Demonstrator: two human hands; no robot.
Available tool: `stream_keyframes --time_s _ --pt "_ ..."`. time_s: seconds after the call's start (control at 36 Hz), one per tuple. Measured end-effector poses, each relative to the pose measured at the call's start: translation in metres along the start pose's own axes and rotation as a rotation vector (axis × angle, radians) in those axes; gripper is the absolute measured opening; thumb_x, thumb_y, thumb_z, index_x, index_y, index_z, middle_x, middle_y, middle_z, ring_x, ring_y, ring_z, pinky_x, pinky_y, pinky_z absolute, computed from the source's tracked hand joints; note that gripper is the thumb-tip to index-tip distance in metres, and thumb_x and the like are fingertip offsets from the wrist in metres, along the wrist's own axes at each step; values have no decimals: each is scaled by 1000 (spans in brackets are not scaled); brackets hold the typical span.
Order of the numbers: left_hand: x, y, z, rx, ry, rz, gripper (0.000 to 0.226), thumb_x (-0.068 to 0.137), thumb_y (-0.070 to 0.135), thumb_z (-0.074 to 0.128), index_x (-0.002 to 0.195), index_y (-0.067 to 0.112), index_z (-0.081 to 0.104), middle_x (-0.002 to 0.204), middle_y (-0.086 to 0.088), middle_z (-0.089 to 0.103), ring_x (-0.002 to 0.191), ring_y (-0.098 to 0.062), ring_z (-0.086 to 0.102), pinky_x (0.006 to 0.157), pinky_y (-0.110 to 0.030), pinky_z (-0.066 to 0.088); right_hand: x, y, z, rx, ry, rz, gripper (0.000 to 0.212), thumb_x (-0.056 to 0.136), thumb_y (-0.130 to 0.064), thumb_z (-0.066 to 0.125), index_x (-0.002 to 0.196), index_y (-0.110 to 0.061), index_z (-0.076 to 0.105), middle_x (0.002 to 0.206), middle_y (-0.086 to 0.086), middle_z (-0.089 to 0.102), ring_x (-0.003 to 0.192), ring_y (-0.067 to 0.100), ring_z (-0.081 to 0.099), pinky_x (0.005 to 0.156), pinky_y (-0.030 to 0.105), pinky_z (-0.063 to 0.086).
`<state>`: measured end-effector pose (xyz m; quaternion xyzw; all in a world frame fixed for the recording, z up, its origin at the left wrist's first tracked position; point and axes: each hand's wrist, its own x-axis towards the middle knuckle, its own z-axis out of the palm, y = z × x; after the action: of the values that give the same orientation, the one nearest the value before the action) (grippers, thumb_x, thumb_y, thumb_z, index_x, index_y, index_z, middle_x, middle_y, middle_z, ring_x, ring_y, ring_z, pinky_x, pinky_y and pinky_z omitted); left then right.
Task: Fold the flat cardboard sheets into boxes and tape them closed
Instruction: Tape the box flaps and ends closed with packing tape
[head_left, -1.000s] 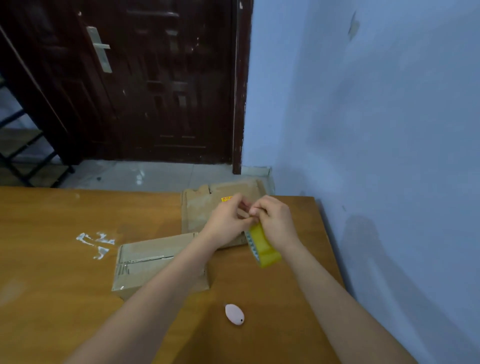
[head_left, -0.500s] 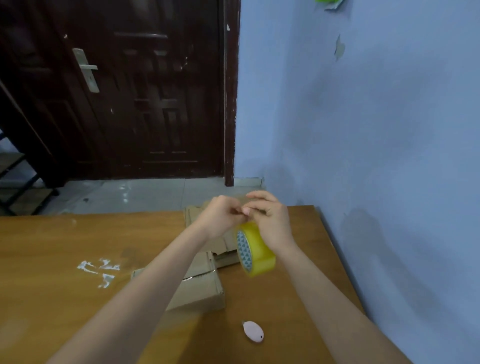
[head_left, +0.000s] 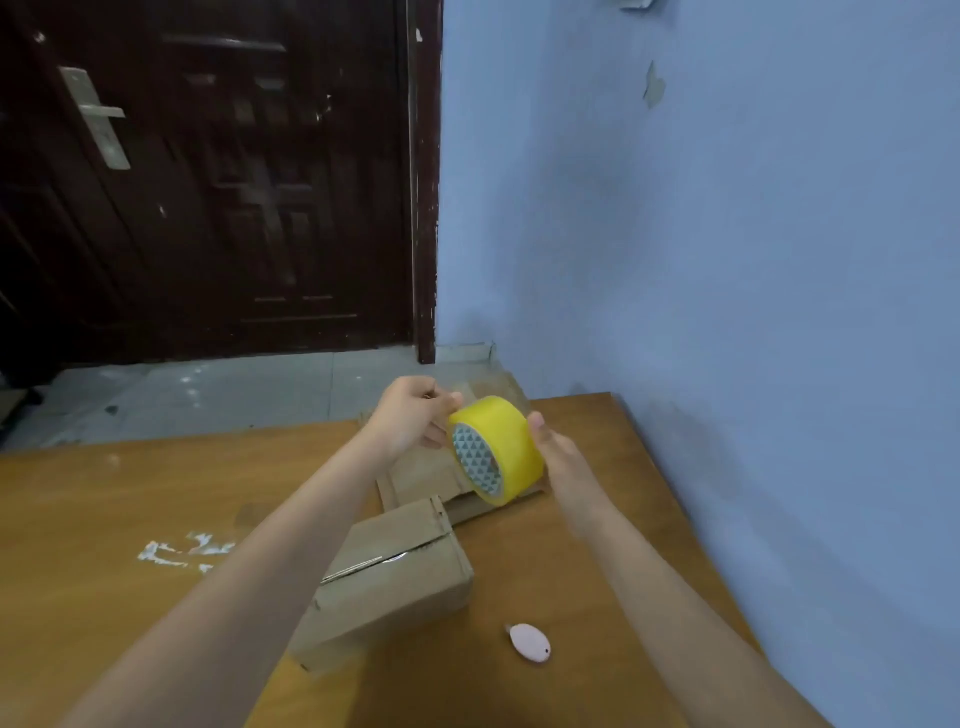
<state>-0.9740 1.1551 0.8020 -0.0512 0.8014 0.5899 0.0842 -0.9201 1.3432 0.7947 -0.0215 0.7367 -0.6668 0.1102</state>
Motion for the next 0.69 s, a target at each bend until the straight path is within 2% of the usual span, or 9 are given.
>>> stream_keyframes --time_s 0.08,0.17,0.22,0.31,0.36,0.42,0.5,0.61,0.69 --pt "-1 -11 -4 -101 30 -151 14 98 12 45 87 5 50 70 -15 60 42 -22 59 48 -35 56 -11 12 -1 -25 -89 -72 55 81 -61 55 108 -15 67 108 -6 69 106 8 60 94 21 45" --pt "-7 -21 -1 -218 -80 -284 17 94 9 40 95 2 56 75 -18 61 46 -24 62 50 -36 57 -19 8 5 -70 -131 -198 25 86 -28 57 97 -8 67 88 -8 67 84 3 60 77 14 46" --pt "-8 -24 5 -262 -111 -321 24 93 8 38 95 -1 60 72 -18 64 50 -25 63 52 -34 56 -23 7 14 -142 -143 -242 13 85 -30 60 87 -19 65 78 -11 62 75 5 54 69 19 43" --pt "-5 -22 14 -222 -36 -277 22 94 3 42 77 7 56 41 -3 56 32 -12 55 48 -26 48 -28 10 26 -206 -75 -298 27 83 -45 58 80 -18 62 71 -3 50 69 13 42 62 29 34" --pt "2 -24 16 -197 33 -194 31 92 -2 51 64 9 47 38 -1 49 27 -7 49 39 -23 42 -32 9 30 -195 23 -291 45 80 -51 55 77 -6 55 67 -1 41 65 13 37 58 29 30" --pt "9 -28 12 -186 69 -128 38 91 -4 54 57 7 41 46 -8 48 35 -14 53 34 -21 42 -35 7 29 -224 101 -225 53 79 -55 53 71 -3 48 63 -3 38 61 10 35 54 28 28" --pt "19 -36 -2 -211 116 -88 26 93 -1 52 67 2 47 58 -12 50 40 -19 55 35 -21 43 -40 12 24 -472 53 -27 45 89 -47 55 61 -16 40 55 -9 33 52 8 31 51 28 24" --pt "27 -64 2 -110 47 -122 15 93 4 55 79 1 52 65 -11 57 50 -21 60 56 -25 54 -44 28 24 -617 32 203 46 93 -46 48 58 -22 30 55 -7 30 50 10 28 52 29 22" --pt "29 -88 11 -115 59 -182 17 91 9 58 77 1 55 57 -5 60 49 -13 61 69 -31 47 -44 29 25 -643 2 282 46 93 -47 47 59 -21 30 55 -6 29 49 11 28 50 28 22"
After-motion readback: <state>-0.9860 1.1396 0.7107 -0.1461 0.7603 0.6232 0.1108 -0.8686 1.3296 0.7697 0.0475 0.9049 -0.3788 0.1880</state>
